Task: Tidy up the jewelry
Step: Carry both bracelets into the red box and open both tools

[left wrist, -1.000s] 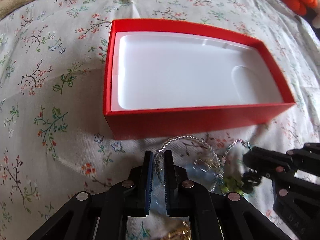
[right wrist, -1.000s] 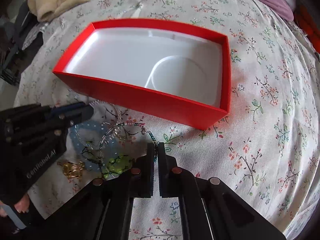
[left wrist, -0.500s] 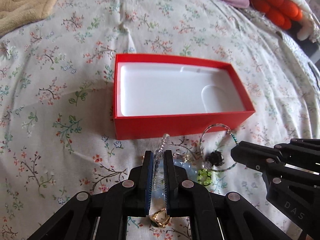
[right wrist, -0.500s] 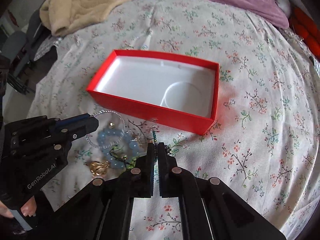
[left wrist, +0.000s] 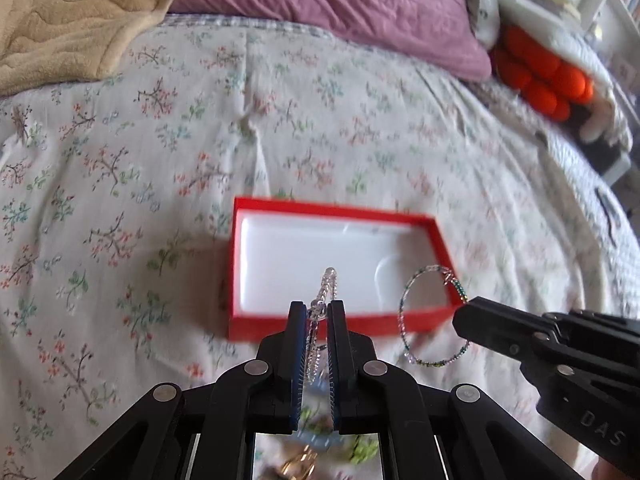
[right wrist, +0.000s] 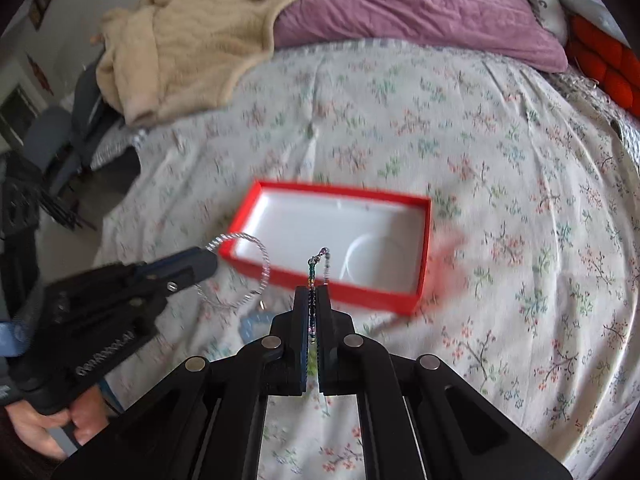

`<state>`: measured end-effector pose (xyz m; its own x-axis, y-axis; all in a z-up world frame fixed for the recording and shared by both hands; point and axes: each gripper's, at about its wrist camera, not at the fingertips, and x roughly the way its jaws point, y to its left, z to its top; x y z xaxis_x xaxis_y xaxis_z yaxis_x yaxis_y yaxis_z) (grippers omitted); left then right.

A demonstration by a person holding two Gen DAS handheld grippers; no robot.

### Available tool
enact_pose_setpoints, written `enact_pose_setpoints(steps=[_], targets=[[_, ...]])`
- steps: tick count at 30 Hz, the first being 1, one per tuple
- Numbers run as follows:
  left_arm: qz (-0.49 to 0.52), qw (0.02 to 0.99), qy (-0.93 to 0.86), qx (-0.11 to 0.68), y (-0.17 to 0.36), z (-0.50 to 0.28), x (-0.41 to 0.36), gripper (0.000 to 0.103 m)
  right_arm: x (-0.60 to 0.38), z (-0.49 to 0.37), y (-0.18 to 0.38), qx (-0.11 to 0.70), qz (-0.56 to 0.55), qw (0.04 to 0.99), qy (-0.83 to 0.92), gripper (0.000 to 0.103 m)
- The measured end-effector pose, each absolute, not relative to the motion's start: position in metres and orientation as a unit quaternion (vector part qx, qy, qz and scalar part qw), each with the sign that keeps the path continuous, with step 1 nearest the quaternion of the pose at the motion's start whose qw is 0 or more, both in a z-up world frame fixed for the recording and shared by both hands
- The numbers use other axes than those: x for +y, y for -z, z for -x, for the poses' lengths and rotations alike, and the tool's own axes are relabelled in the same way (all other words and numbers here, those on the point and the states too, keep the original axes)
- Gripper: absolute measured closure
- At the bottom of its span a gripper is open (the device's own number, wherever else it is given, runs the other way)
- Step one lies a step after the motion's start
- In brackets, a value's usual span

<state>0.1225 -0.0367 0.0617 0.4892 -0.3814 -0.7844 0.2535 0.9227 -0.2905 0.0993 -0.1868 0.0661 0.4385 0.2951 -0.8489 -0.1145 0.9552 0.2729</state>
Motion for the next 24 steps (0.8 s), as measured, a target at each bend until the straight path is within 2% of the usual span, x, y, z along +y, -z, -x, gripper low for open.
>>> enact_pose_setpoints(steps=[10, 24], targets=[[0.115, 0.860, 0.169, 0.467, -0.041, -0.163, -0.041, 0.098, -0.184, -0.125, -0.075, 0.479, -0.102, 0.863, -0.126, 0.100], [0.073, 0.873, 0.136, 0.462, -0.011, -0.187, -0.047, 0.098, -0.208, -0.158, -0.011, 0.533, -0.097, 0.838, -0.063, 0.100]])
